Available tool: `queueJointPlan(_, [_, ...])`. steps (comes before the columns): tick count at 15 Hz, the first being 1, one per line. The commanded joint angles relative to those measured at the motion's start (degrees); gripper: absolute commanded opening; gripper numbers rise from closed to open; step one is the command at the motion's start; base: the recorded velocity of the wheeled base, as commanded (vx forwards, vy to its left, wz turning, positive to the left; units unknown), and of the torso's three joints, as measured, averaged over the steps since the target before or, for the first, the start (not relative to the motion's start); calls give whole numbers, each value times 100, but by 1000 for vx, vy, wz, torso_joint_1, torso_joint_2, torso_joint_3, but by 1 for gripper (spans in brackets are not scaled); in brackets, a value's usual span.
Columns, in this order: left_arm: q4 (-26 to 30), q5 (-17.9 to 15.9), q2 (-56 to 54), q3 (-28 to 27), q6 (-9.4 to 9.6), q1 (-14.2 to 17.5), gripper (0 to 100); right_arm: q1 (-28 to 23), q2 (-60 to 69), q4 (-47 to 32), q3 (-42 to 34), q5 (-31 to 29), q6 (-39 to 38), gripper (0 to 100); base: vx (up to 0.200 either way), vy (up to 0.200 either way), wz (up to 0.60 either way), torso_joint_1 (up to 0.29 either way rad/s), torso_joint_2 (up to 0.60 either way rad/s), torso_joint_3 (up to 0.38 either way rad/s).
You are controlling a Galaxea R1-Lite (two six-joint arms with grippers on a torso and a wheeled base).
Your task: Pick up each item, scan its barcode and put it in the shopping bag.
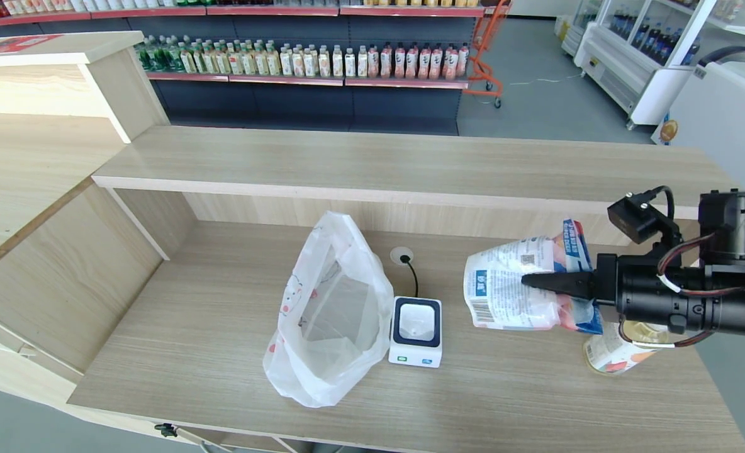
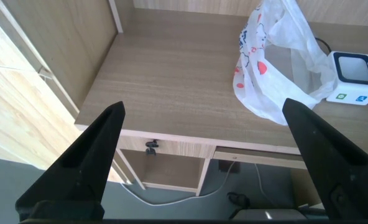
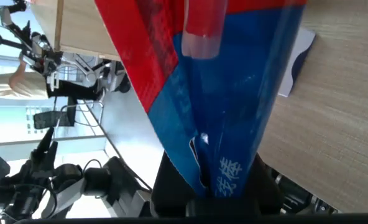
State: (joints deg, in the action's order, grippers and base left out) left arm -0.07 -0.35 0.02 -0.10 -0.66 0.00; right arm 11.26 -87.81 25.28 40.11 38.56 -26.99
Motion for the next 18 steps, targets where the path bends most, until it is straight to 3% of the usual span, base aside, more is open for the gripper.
queueJointPlan(1, [-1, 0, -2, 1, -4, 0, 100, 34, 282, 3, -108, -6, -8, 0, 0, 0, 0, 0, 0, 0])
queueJointPlan(5, [-1, 0, -2, 1, 4, 0, 100, 78, 554, 20, -319, -6, 18, 0, 0, 0, 0, 0, 0, 0])
queueJointPlan(14, [-1, 0, -2, 1, 4, 0, 100, 95, 730, -32, -618, -33, -8, 0, 0, 200, 0, 5, 5, 2])
queueJointPlan(18, [-1, 0, -2, 1, -4, 0, 100, 456, 115, -454, -214, -745, 18, 0, 0, 100, 0, -2, 0, 2])
